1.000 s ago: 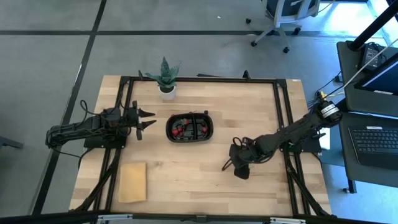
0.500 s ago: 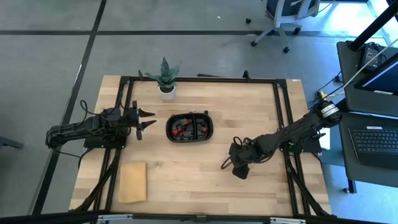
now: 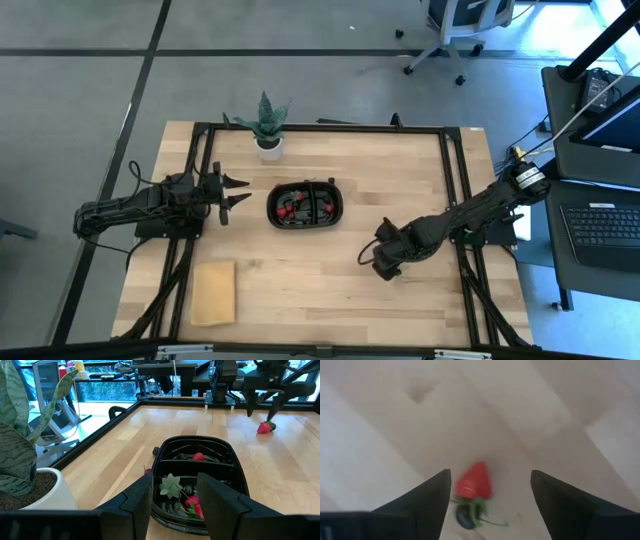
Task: Pick and placing Produce into tupperware
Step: Put the red strawberry into the black bin
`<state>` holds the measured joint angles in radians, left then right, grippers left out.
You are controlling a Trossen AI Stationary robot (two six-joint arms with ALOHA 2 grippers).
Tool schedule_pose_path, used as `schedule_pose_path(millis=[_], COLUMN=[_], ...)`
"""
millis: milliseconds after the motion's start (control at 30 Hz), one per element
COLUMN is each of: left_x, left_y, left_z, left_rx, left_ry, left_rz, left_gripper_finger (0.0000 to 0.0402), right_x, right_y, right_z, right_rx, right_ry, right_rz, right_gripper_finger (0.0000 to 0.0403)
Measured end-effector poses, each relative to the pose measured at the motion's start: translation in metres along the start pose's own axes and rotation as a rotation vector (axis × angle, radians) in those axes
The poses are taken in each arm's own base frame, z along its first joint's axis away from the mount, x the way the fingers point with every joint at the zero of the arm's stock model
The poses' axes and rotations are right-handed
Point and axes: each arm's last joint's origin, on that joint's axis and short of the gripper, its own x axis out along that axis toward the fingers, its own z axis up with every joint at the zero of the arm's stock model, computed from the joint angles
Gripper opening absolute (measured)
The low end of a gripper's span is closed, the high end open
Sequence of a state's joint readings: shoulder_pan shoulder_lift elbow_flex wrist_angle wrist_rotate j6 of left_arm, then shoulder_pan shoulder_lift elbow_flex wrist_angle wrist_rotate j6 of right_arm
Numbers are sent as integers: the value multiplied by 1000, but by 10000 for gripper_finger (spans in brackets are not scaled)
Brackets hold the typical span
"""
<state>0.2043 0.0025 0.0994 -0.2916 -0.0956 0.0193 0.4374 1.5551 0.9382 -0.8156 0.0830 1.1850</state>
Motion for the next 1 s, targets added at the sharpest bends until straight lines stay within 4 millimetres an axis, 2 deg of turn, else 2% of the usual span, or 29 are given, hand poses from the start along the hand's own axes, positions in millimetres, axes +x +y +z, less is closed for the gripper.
schedule_pose_path(millis=[167,567,1000], left_x=[0,0,0], left_y=[0,0,0], left_z=[0,0,0], left_rx=[0,0,0], left_ry=[0,1,3], left_rz=[0,0,0], left_gripper_finger=[147,147,147], right_x=[3,8,43], right_y=[-3,1,12], right_z=[-1,-2,-9], right_rx=[88,89,14], right_ry=[10,36,119], right_rz=[-28,4,-62], right_gripper_finger=[267,267,267])
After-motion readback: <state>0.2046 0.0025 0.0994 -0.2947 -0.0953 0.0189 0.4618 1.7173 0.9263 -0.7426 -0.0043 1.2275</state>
